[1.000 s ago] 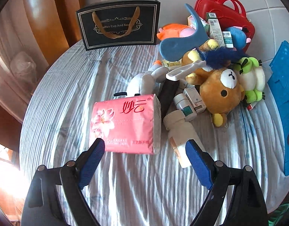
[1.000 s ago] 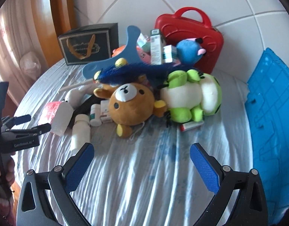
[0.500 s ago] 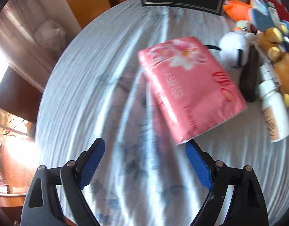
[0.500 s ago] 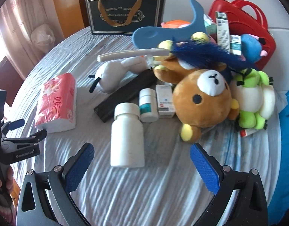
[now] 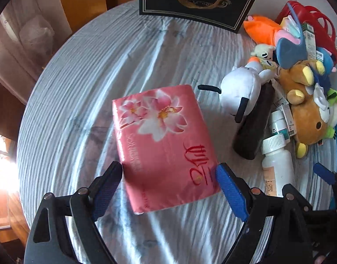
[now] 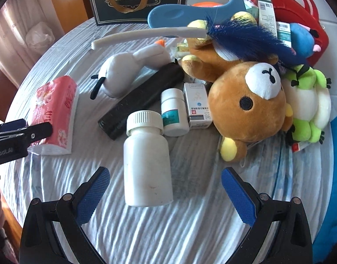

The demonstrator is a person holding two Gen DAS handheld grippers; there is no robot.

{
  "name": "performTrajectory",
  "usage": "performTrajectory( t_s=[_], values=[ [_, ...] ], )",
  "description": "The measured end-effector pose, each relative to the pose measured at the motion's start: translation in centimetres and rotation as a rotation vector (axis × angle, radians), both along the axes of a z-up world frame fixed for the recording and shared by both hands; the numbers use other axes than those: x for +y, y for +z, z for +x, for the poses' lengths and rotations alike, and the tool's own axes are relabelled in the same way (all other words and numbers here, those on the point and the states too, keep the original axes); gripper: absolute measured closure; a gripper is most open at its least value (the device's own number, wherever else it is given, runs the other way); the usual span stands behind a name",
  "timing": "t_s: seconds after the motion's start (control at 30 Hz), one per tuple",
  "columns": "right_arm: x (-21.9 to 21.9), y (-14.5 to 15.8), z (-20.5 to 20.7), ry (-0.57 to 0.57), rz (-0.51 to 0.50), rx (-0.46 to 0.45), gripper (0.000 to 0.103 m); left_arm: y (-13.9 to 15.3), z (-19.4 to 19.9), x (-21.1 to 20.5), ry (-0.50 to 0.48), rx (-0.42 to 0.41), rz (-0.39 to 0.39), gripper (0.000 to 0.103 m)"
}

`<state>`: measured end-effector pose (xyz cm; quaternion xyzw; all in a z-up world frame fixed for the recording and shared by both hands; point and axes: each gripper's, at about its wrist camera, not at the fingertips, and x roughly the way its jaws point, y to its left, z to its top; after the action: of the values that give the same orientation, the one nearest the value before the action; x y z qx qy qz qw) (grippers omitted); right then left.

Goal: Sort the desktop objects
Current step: 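Grasp the pink tissue pack with the left gripper while the right grasps the white pill bottle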

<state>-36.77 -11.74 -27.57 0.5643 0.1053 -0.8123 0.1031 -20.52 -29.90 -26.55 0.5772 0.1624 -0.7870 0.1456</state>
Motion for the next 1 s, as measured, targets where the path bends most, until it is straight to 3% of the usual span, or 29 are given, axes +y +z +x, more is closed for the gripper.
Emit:
performTrajectory(
  t_s=[0.1, 0.2, 0.33, 0.5, 0.57, 0.83, 1.0],
  values=[
    [0.1, -1.1, -0.8, -0.003, 0.006, -0.034, 0.000, -1.2, -1.9, 0.7, -0.037, -0.063, -0.058, 0.010],
    [-0.3, -2.3, -1.5, -0.001, 0.005, -0.070, 0.000, -2.8, -2.5, 0.9, -0.058, -0.112, -0.064, 0.009],
    [-1.0, -3.8, -1.8, 0.019, 0.002, -0.112, 0.000, -4.6, -1.5, 0.6, -0.050, -0.125, 0.012, 0.009],
    [-0.6, -5.7, -2.0, -0.003, -0.004, -0.170, 0.000, -4.8, -1.1, 1.3, -0.084, -0.117, -0.020, 0.005],
    [-0.3, -5.7, -2.0, -0.019, 0.001, -0.152, 0.000, -5.0, -1.1, 1.5, -0.092, -0.111, -0.030, 0.000],
    [0.2, -4.2, -0.5, -0.019, -0.033, -0.024, 0.000, -4.8, -0.7, 1.3, -0.092, -0.081, -0.043, 0.000],
    [0.3, -2.9, -0.7, -0.022, -0.012, -0.074, 0.001, -4.1, -0.5, 0.8, -0.078, -0.100, -0.048, 0.004]
  ],
)
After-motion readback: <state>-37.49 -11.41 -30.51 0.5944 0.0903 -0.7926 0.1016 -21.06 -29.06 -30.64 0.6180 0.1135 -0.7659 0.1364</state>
